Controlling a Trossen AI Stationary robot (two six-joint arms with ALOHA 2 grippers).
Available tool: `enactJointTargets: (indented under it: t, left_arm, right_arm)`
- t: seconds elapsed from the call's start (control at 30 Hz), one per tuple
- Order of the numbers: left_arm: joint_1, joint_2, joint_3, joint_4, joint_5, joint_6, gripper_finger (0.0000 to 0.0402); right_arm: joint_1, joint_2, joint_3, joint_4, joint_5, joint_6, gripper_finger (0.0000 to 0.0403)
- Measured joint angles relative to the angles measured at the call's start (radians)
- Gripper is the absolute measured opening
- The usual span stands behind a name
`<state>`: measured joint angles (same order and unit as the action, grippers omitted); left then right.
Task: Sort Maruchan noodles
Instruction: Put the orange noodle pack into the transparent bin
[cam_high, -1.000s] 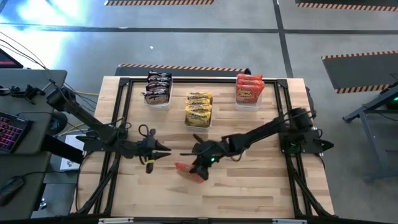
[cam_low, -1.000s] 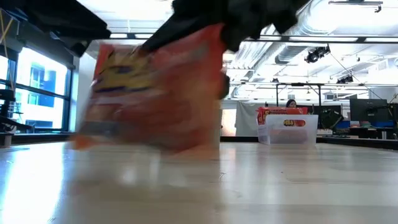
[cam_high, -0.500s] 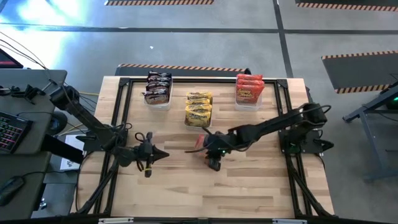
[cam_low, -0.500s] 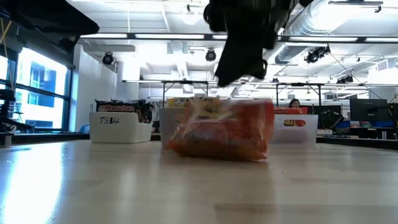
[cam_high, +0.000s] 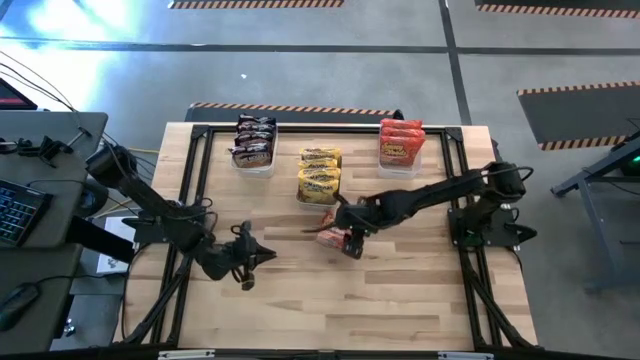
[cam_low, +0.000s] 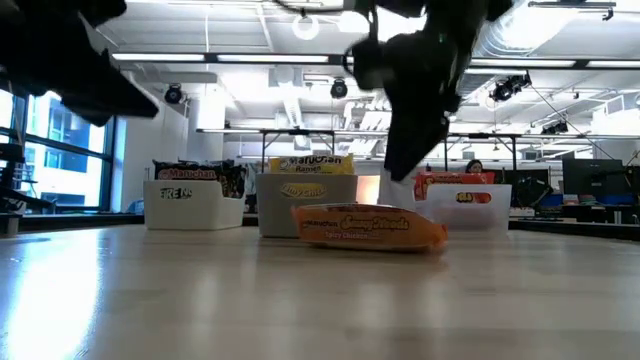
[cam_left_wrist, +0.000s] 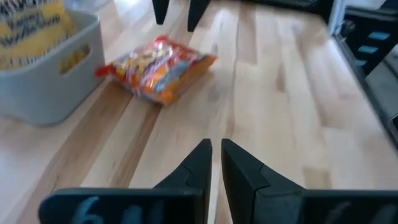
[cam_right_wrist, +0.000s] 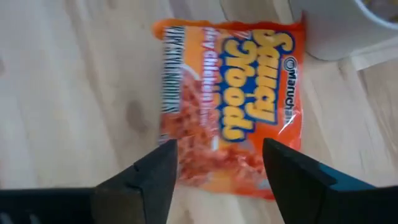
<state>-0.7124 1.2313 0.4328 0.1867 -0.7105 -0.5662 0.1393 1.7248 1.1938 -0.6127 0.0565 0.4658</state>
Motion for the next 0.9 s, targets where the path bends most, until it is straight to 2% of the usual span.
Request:
enactJointTargets:
  t: [0.13,0.23,0.33,0.47,0.63,0.73,0.9]
  left_arm:
    - [0.001,0.067,0.000,0.002,-0.005,-0.064,0.0025]
    - [0.001,0.102,0.000,0.013,-0.008,-0.103,0.0020]
    - [0.017,0.120,0.000,0.050,-0.004,-0.137,0.0014]
    - [0.067,0.131,0.000,0.070,0.017,-0.166,0.0008]
    - [0.157,0.137,0.000,0.075,0.097,-0.192,0.0019]
    - [0.208,0.137,0.000,0.098,0.161,-0.192,0.0037]
    - [0.265,0.137,0.000,0.150,0.249,-0.191,0.0074]
  right_arm:
    - [-0.049,0.001,-0.106,0.141,-0.028,-0.002,0.0215]
    - [-0.060,0.001,-0.177,0.277,-0.002,0.048,0.0190]
    - [-0.045,0.002,-0.228,0.385,0.030,0.074,0.0148]
    - [-0.017,0.019,-0.261,0.484,0.012,0.104,0.0080]
    - [0.040,0.048,-0.245,0.549,0.007,0.087,0.0017]
    - [0.072,0.062,-0.224,0.598,-0.001,0.057,0.0003]
    - [0.097,0.097,-0.206,0.625,0.000,0.052,0.0002]
